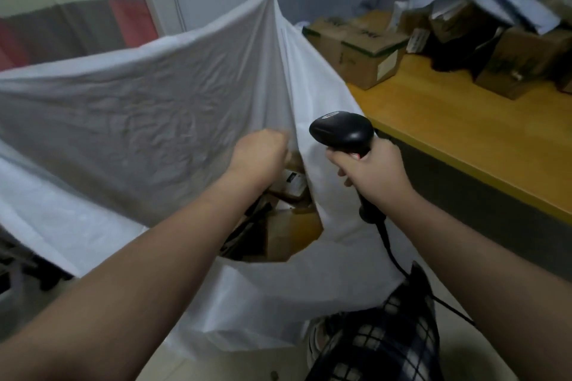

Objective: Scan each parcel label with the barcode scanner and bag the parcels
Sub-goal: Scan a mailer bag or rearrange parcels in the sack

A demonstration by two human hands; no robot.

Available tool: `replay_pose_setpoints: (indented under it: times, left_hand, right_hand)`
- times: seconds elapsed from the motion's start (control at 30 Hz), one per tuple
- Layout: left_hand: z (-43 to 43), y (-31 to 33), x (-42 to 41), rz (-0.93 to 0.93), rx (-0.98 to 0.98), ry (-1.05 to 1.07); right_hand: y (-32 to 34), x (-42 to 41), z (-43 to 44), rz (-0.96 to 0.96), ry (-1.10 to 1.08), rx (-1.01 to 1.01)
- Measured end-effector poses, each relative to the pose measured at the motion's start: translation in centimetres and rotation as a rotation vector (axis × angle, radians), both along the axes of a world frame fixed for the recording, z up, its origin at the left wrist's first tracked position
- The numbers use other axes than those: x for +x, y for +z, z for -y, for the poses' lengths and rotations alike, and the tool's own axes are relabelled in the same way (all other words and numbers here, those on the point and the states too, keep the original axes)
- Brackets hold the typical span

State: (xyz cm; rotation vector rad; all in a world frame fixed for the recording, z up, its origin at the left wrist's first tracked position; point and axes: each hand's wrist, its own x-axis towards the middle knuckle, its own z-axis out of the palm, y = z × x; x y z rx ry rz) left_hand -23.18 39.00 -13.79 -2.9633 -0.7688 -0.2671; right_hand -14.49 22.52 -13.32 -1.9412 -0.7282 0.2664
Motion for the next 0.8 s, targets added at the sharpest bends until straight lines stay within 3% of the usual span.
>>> replay_pose_setpoints:
  times: [0.3, 0.5, 0.6, 0.67, 0.8]
  left_hand:
    - [1.4, 6.8, 13.8, 0.249, 0.050, -0.254]
    - [-0.4, 7.0, 23.7, 0.100, 0.037, -0.156]
    - [-1.0, 6.3, 26.1, -0.047, -0.097, -0.119]
    - [-0.4, 5.7, 26.1, -0.045, -0.131, -0.124]
    - [4.1, 5.3, 24.1, 0.007, 0.005, -0.280]
  right_hand:
    - [6.2, 10.4, 1.4, 0.062, -0.239, 0.128]
    - [7.0, 15.7, 2.7, -0.003, -0.303, 0.160]
    - [6.7, 17.1, 3.7, -0.037, -0.298, 0.177]
    - [6.5, 17.4, 4.6, -0.060, -0.286, 0.186]
    - [6.4, 16.5, 6.9, -0.110, -0.273, 0.223]
